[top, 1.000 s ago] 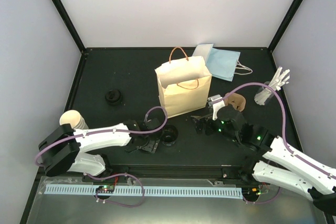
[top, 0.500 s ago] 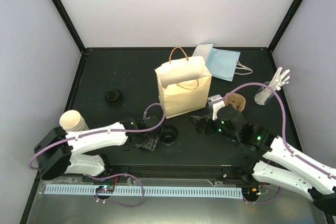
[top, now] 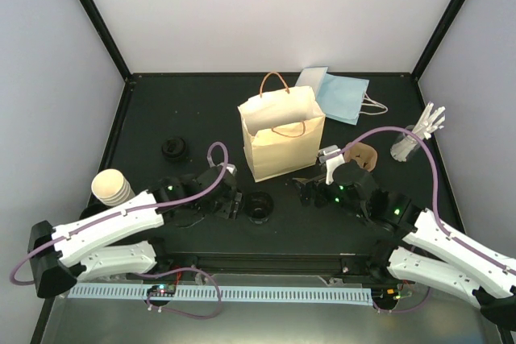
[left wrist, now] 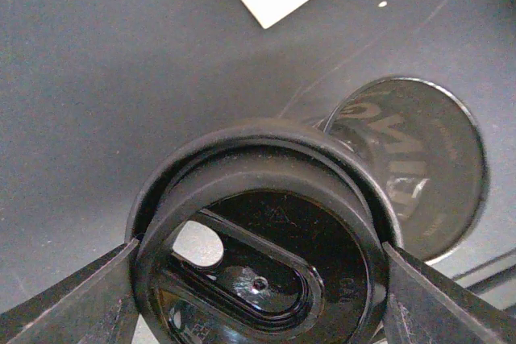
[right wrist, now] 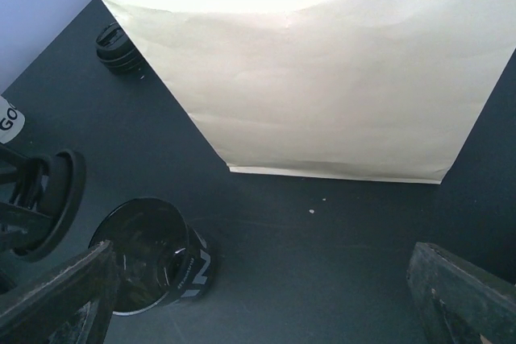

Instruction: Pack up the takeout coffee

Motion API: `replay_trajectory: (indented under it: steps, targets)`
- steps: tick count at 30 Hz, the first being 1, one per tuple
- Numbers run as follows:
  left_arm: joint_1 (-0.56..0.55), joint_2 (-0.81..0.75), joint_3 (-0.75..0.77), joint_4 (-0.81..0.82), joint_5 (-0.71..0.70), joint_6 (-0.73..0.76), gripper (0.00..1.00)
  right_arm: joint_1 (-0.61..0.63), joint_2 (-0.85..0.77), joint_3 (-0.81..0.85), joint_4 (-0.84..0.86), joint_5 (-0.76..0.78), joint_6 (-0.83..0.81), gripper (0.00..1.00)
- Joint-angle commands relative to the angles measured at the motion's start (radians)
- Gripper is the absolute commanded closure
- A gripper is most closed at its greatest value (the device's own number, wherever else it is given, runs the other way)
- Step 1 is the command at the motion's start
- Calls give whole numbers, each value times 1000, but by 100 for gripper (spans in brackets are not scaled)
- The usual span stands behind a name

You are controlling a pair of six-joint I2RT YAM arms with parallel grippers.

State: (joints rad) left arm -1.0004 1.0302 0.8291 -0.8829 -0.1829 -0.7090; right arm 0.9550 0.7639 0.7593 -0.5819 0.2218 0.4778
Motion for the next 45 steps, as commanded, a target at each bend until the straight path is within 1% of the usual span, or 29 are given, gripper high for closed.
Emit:
replay_trajectory:
  steps: [1, 7, 12, 15, 24, 29, 36, 45]
  targets:
    - [6, -48, 35, 35, 53, 30, 22, 2, -8, -1, 22, -8, -1, 0]
    - [6, -47, 31, 76, 88, 54, 22, 2, 5, -11, 23, -22, 7, 0]
    - [5, -14, 39, 127, 166, 101, 22, 2, 22, -12, 29, -34, 6, 0]
    - [-3, 14, 50, 143, 184, 117, 22, 2, 30, -14, 34, -35, 4, 0]
    - [-47, 118, 96, 145, 147, 133, 23, 1, 102, -23, 42, -61, 28, 0]
    - [-66, 158, 126, 136, 109, 152, 23, 1, 146, -38, 69, -110, 66, 0]
    - [-76, 163, 124, 162, 105, 172, 23, -16, 167, -58, 111, -190, 106, 0]
    - [-84, 182, 130, 183, 110, 211, 23, -57, 171, -74, 133, -259, 114, 0]
